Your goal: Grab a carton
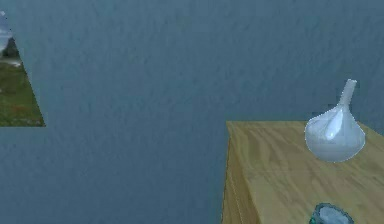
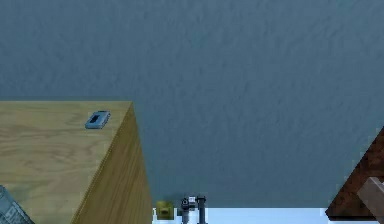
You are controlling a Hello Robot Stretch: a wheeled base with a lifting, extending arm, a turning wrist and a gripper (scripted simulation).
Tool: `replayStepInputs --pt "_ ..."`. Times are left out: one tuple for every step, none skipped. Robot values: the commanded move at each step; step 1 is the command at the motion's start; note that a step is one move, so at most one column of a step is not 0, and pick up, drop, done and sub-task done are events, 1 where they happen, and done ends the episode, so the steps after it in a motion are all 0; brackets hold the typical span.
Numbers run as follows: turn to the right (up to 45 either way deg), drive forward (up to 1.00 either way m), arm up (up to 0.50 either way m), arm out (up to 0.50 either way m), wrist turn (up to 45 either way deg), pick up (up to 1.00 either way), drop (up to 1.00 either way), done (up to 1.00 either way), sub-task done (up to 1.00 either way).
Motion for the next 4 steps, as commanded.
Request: replayStepInputs --pt "0.0 0.0 0.0 0.0 45.0 0.0 0.0 0.0 0.0" --pt "0.0 0.0 0.0 0.0 45.0 0.0 0.0 0.0 0.0" --pt "0.0 0.0 0.0 0.0 45.0 0.0 0.0 0.0 0.0" --pt "0.0 0.0 0.0 0.0 12.0 0.0 0.0 0.0 0.0"
